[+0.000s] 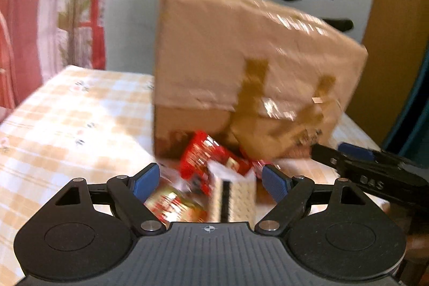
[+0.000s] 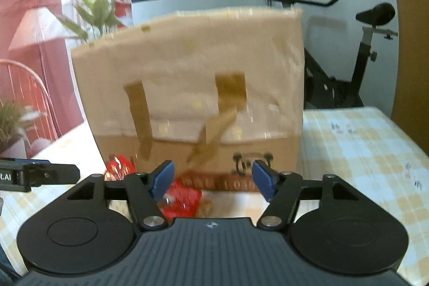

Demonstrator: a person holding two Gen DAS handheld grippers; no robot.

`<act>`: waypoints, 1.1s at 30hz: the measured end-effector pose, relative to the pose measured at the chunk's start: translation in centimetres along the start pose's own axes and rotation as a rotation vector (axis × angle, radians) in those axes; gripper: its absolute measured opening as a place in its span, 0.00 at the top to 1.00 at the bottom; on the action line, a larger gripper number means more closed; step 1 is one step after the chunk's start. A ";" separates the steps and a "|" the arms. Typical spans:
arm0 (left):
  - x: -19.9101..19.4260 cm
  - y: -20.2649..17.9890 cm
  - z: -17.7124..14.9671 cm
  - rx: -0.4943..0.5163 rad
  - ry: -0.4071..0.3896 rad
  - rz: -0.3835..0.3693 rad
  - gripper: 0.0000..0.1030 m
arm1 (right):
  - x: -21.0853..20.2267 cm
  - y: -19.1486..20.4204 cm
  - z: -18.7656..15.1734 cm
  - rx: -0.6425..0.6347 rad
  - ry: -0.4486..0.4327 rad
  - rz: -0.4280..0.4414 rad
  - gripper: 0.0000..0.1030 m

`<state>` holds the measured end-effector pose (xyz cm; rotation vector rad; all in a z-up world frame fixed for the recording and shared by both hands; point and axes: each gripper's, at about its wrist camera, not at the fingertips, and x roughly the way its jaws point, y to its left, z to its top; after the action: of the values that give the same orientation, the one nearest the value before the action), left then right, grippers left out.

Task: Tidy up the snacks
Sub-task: 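Move both open tools back down to the snacks beside the paper bag, then grasp the white cracker packet upright with the left tool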

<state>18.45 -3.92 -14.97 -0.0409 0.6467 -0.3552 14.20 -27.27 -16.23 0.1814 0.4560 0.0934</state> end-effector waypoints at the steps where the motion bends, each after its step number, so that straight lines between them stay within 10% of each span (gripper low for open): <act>1: 0.3 -0.3 -0.3 0.014 0.009 -0.005 0.17 | 0.2 -0.1 -0.4 0.006 0.009 -0.003 0.37; 20: 4.7 -2.2 -3.3 0.089 0.150 0.042 0.30 | 0.7 -1.7 -2.2 0.074 0.051 0.006 0.49; 24: 4.5 -2.1 -3.3 0.100 0.143 0.041 0.52 | 0.7 -1.7 -2.2 0.076 0.054 0.008 0.49; 33: 1.3 -0.4 -2.2 0.002 0.068 0.037 0.53 | 0.8 -1.4 -2.3 0.074 0.072 0.019 0.49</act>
<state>17.98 -4.58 -17.48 -0.0156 0.7133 -0.3227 13.99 -28.21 -18.85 0.2557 0.5296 0.1022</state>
